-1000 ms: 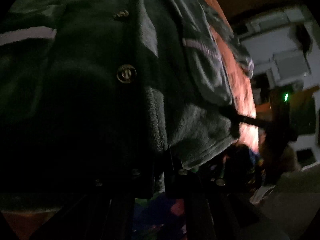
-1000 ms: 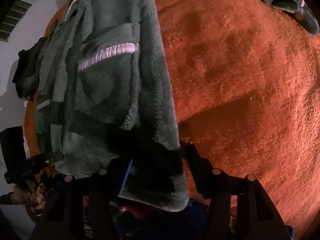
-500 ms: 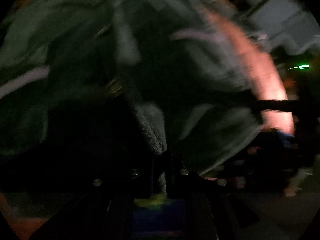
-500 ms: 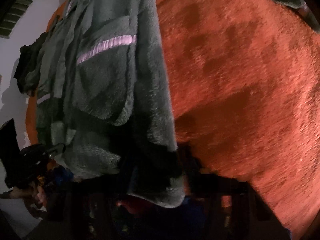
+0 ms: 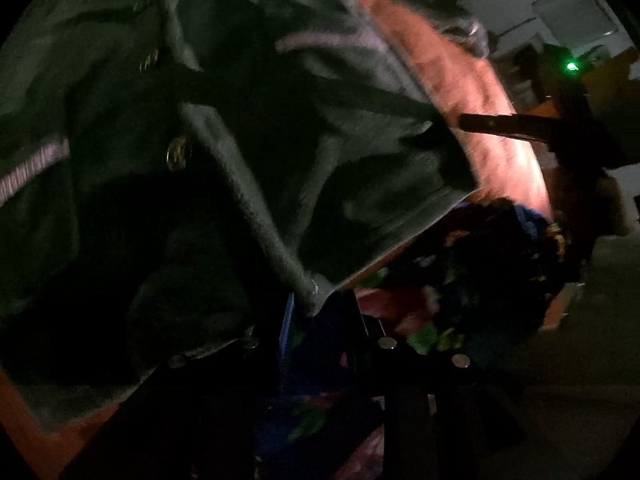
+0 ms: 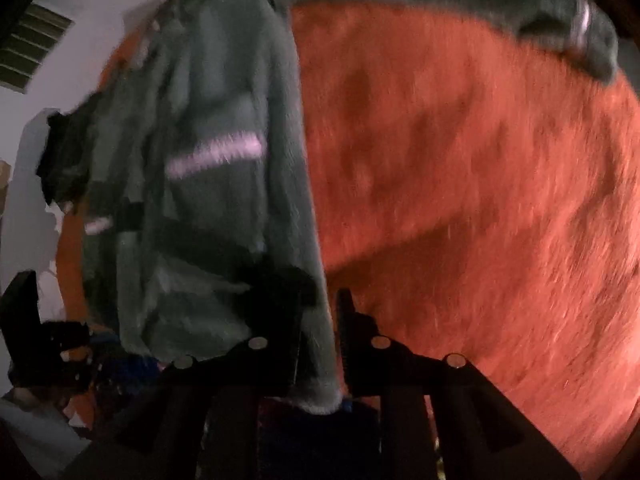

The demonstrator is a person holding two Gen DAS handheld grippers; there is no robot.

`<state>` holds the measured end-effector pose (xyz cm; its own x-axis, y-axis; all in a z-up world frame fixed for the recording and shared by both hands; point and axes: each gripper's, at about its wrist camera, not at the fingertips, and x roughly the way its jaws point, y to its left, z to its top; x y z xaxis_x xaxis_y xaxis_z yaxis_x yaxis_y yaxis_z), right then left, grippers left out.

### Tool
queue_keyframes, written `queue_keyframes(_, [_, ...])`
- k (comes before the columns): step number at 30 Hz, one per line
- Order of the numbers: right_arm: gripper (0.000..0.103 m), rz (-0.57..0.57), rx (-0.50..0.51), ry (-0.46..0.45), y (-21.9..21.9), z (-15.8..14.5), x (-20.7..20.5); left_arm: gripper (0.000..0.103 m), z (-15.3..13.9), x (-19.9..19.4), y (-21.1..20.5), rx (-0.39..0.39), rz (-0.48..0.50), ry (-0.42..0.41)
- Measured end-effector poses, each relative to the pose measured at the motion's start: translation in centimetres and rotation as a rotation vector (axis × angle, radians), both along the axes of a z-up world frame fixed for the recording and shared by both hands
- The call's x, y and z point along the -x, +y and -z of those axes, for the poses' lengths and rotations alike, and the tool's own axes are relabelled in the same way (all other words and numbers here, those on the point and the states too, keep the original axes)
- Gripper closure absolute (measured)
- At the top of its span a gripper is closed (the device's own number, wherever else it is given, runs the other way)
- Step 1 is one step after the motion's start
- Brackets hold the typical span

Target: Fold clothes

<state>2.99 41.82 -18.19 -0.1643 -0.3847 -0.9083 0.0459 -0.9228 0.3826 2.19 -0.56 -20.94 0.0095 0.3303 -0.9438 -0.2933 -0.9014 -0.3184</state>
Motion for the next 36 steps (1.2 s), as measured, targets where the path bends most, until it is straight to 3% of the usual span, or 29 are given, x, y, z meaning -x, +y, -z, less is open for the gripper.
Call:
queue_keyframes(4, [0.087,-0.052,0.020,0.001,-2.7,1.0,1.7,0.078,-0.3,2.2,-3.8,0.085,-0.108,0.003])
queue_keyframes(7, [0.087,-0.140,-0.053,-0.037,-5.7,1.8,2.8,0.078,-0.7,4.2,-7.3,0.121,-0.201,-0.023])
queue_keyframes(11, [0.087,-0.313,-0.112,0.091,-7.9,-2.2,6.1,0.076,-3.7,7.9,-12.3,0.112,-0.263,-0.025])
queue_keyframes(13, [0.087,-0.339,-0.147,0.107,-8.2,-3.9,9.4,0.062,-5.0,10.3,-15.3,0.180,-0.310,-0.013])
queue_keyframes(14, [0.086,-0.307,-0.134,0.094,-7.8,-4.0,11.5,0.053,-5.3,11.7,-16.8,0.236,-0.340,-0.008])
queue_keyframes(16, [0.076,-0.204,-0.096,0.065,-6.4,-4.2,15.7,0.051,-5.5,14.4,-19.6,0.330,-0.405,-0.016])
queue_keyframes(18, [0.065,-0.044,-0.066,0.029,-5.1,-2.7,18.6,0.051,-5.0,16.9,-21.7,0.344,-0.469,-0.062])
queue_keyframes(20, [0.056,0.120,0.002,0.000,-0.7,-1.6,20.5,0.051,-4.2,19.0,-22.4,0.295,-0.505,-0.109])
queue_keyframes(24, [0.039,0.364,0.111,-0.045,8.4,0.6,21.7,0.051,-2.3,21.9,-19.7,0.205,-0.438,-0.166])
queue_keyframes(30, [0.039,0.738,0.304,-0.132,21.8,2.5,21.7,0.051,0.8,24.6,-14.0,0.047,-0.348,-0.239])
queue_keyframes(31, [0.037,0.778,0.286,-0.120,23.1,2.2,21.8,0.051,1.1,24.8,-13.4,0.033,-0.343,-0.241])
queue_keyframes(32, [0.026,0.812,0.263,-0.108,24.3,1.9,21.9,0.051,1.4,25.2,-12.8,0.017,-0.338,-0.241])
queue_keyframes(33, [0.024,0.810,0.221,-0.098,24.7,1.7,22.2,0.051,1.7,25.5,-12.2,0.000,-0.333,-0.241])
queue_keyframes(36, [0.024,0.724,0.113,-0.076,24.8,2.1,23.6,0.051,2.5,26.4,-11.2,-0.057,-0.332,-0.259])
